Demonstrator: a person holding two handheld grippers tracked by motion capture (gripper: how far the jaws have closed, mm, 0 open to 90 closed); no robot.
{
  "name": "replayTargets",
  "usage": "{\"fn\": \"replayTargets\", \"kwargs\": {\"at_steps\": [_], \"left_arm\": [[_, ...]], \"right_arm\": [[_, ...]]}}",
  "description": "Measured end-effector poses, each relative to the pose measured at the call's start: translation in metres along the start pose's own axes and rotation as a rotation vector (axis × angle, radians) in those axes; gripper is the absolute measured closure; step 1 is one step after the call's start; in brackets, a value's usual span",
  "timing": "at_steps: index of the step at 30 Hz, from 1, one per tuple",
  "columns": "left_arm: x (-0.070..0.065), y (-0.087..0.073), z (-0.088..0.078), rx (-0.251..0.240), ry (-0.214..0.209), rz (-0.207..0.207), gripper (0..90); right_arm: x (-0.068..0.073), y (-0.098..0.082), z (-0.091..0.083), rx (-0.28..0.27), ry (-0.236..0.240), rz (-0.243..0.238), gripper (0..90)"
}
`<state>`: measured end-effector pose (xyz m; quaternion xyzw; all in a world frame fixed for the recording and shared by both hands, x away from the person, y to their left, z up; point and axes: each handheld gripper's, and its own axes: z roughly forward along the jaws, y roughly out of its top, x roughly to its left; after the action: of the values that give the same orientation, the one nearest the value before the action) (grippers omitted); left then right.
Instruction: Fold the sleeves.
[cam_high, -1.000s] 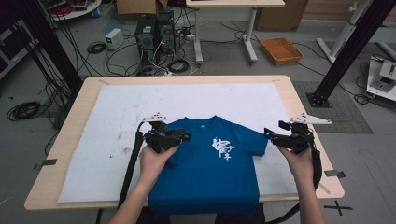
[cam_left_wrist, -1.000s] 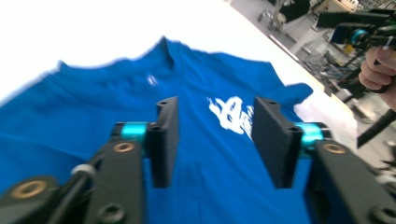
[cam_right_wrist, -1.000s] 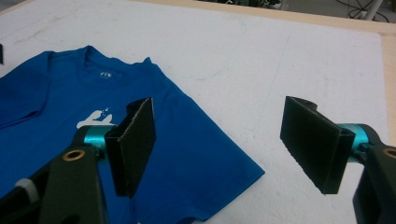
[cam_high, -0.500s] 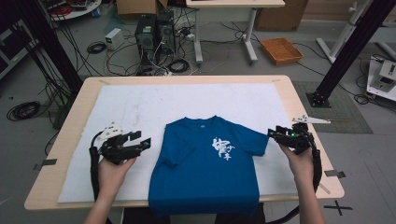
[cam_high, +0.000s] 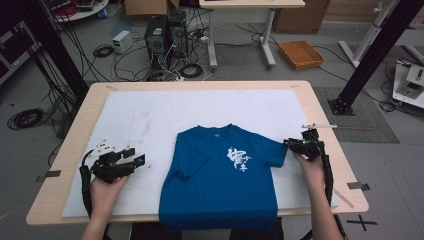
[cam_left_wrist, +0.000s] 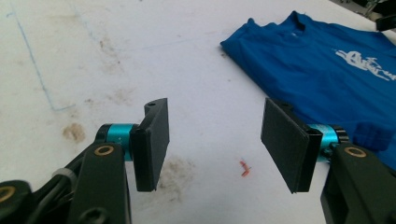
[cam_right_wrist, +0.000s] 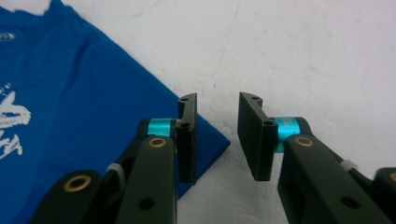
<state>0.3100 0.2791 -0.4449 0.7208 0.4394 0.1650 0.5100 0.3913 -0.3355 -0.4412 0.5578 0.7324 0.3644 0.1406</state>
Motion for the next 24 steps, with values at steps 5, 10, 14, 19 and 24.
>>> {"fn": "replayTargets", "kwargs": {"at_steps": [5,10,14,19,24], "left_arm": [[-0.002,0.001,-0.002,-0.014,-0.018,-0.008,42.0],[-0.002,0.002,-0.002,-0.025,-0.034,-0.019,42.0],[-0.005,0.004,-0.001,-0.03,-0.043,-0.019,42.0],[-0.011,0.008,0.003,-0.03,-0.066,-0.006,42.0],[-0.017,0.01,0.01,-0.019,-0.088,0.006,42.0]], "right_arm": [[0.003,-0.001,0.004,0.016,-0.026,-0.023,80.3],[0.004,-0.001,-0.002,-0.013,-0.002,-0.02,88.7],[0.025,0.005,-0.022,-0.094,0.051,-0.038,88.8],[0.07,0.021,-0.039,-0.131,0.103,-0.109,88.9],[0.117,0.03,-0.029,-0.091,0.118,-0.178,88.8]]}}
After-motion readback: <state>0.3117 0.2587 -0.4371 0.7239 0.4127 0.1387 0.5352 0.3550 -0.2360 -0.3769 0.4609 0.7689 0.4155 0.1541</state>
